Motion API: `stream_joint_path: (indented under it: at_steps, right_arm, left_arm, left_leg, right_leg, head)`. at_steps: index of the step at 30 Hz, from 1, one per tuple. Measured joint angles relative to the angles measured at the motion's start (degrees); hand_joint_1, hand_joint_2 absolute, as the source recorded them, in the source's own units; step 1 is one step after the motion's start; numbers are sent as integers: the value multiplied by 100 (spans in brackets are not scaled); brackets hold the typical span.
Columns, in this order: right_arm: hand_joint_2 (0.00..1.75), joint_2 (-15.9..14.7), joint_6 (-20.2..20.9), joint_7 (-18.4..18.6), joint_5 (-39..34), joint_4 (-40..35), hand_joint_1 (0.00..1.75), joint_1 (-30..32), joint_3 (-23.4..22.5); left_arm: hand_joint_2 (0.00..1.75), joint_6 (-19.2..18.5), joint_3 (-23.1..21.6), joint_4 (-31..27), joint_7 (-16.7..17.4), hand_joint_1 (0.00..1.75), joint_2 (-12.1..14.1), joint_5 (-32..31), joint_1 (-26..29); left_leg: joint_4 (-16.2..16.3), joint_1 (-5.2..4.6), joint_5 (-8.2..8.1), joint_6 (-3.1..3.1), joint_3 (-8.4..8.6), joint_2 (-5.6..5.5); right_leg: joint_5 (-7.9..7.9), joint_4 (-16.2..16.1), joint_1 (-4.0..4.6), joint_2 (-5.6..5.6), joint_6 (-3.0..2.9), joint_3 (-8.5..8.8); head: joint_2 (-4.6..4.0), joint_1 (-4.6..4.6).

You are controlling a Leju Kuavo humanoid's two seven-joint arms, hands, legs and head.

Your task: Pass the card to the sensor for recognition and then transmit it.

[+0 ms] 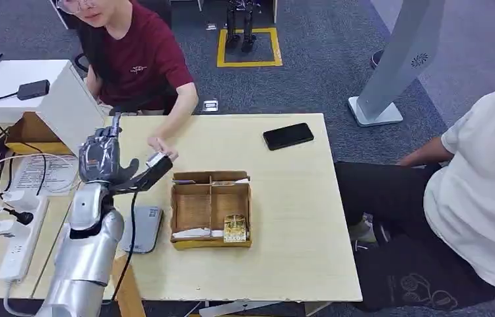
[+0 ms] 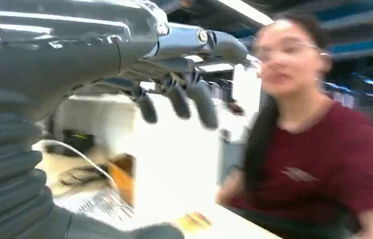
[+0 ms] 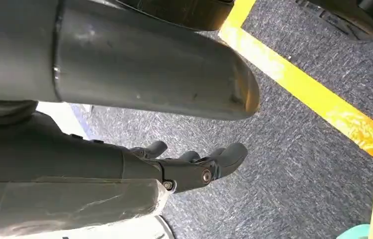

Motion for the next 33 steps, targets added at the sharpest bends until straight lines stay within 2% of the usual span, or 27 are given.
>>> stream_joint_path:
  at_steps: [4,7,10,15,18,21,23,25,28,32,33]
  right_arm:
    - [0,-2,-37,-15,0,0,0,71,-35]
    - [0,0,-50,-22,-4,0,0,62,-46]
    - [0,-2,-96,-61,-39,-2,0,100,-85]
    - [0,-2,-171,-192,-83,-4,0,208,-225]
    - [0,-2,-210,-240,-68,-9,0,239,-319]
    - [0,-2,-208,-238,-26,-9,0,256,-387]
    - [0,-2,-203,-197,9,-18,0,251,-451]
    - [0,0,-179,-142,44,-33,0,248,-507]
    - [0,18,-144,-11,44,-46,0,231,-531]
    - [0,48,-138,18,44,-61,0,217,-606]
    - [0,50,-146,48,44,-70,0,214,-623]
  left_arm:
    - [175,66,837,-217,-329,0,244,22,90]
    - [175,178,1178,-346,-267,0,380,-22,204]
    - [175,261,1703,-499,-433,0,738,506,398]
    - [175,324,3200,-711,-973,0,1326,1373,835]
    - [175,350,4176,-533,-1050,0,1680,1581,1107]
    - [175,788,5043,228,-625,0,2069,1460,1282]
    - [175,1147,5467,954,-38,0,2337,1370,1465]
    - [175,1437,5910,1681,479,0,2445,1434,1622]
    - [175,1773,6384,2407,1001,0,2322,1423,1864]
    - [175,1867,6700,2906,1197,0,2052,1338,2006]
    - [175,1837,6770,2987,1334,0,1995,1264,2023]
  left_leg:
    - [0,5,1,-2,-3,-7]
    - [-3,5,4,-6,-11,-11]
    - [-5,5,-4,-15,1,38]
    - [-7,11,-9,-21,-9,38]
    - [-9,18,-15,-25,-11,41]
    - [-9,17,-17,-24,-6,39]
    - [-9,17,-20,-29,-6,34]
    - [-10,17,-20,-29,-4,35]
    - [-10,12,-20,-28,-5,19]
    - [-6,15,-24,-22,-5,-7]
    - [-6,10,-24,-21,-3,-9]
  right_leg:
    - [-2,0,7,-5,-2,-8]
    - [-2,2,12,-11,-2,-3]
    - [1,3,12,34,-6,-11]
    - [-8,5,13,37,-16,-13]
    - [-15,5,19,41,-25,-20]
    - [-18,3,19,38,-28,-22]
    - [-19,3,19,34,-29,-17]
    - [-21,2,19,34,-30,-19]
    - [-23,-3,18,16,-30,-15]
    - [-30,-6,16,-11,-18,4]
    - [-28,-6,15,-12,-15,7]
  head:
    - [0,-4]
    - [0,0]
    - [0,-2]
    - [0,-4]
    - [0,0]
    - [0,0]
    - [0,0]
    - [0,-11]
    - [0,-4]
    - [0,9]
    - [0,9]
